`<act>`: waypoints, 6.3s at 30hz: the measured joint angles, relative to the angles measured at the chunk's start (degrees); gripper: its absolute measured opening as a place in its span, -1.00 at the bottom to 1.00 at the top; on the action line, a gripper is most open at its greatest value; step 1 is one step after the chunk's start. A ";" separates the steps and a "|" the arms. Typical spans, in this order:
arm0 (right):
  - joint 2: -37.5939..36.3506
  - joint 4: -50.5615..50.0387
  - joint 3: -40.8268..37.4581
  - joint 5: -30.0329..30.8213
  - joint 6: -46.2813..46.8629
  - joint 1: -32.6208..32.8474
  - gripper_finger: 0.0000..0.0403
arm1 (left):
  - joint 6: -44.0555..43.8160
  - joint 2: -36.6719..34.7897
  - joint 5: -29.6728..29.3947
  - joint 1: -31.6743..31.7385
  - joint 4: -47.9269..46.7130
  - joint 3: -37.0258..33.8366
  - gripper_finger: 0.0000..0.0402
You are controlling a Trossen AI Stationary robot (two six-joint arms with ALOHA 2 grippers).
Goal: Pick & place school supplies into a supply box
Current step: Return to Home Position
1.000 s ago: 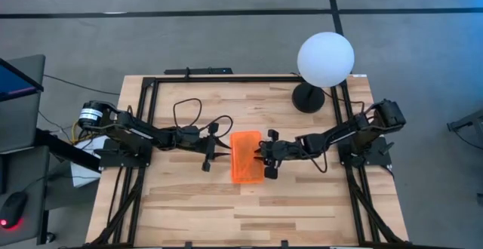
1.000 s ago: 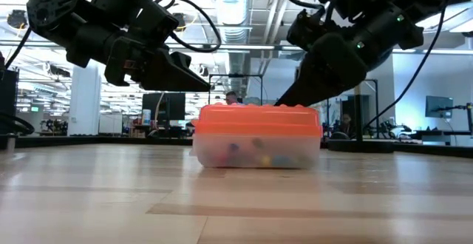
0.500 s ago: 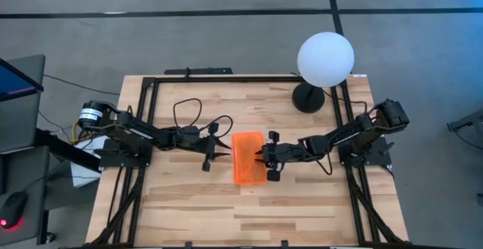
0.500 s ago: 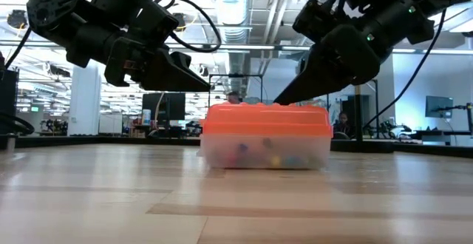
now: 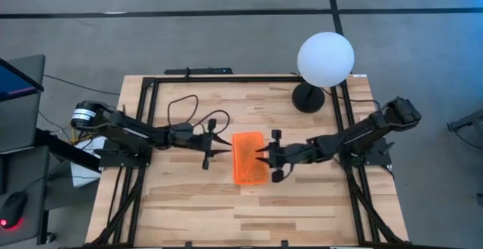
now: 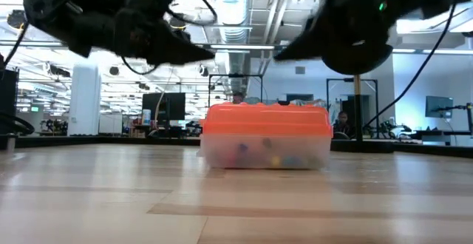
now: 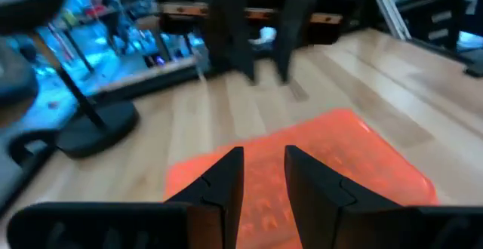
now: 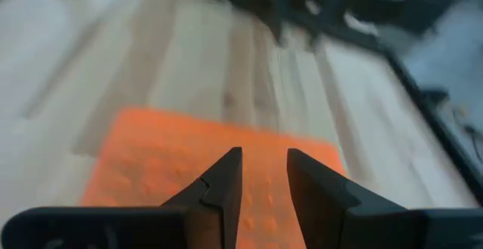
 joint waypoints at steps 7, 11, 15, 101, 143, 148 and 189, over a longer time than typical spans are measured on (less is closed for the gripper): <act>-10.17 -2.75 0.08 -1.60 -7.61 4.51 -0.49 | 0.96 -17.69 -18.49 0.14 -15.22 0.02 -0.54; -16.13 -7.21 0.02 1.85 -9.68 6.47 -0.49 | 0.97 -31.52 -16.60 0.11 -27.35 0.02 -0.53; -21.54 -9.09 -0.68 5.29 -8.66 7.06 -0.49 | 0.68 -44.94 -8.57 0.08 -35.60 -2.08 -0.53; -83.50 -16.67 -38.58 -20.86 -0.77 -17.68 -0.49 | -15.69 -82.80 -12.46 -0.24 -60.23 -19.15 -0.53; -83.50 -16.68 -38.60 -20.81 -0.76 -17.68 -0.49 | -15.96 -82.80 -12.52 -0.22 -60.38 -19.19 -0.53; -83.50 -16.69 -38.60 -20.83 -0.77 -17.68 -0.49 | -15.43 -82.80 -12.52 -0.22 -60.38 -19.21 -0.53; -83.50 -16.69 -38.60 -20.81 -0.76 -17.68 -0.49 | -15.59 -82.78 -12.52 -0.22 -60.38 -19.26 -0.53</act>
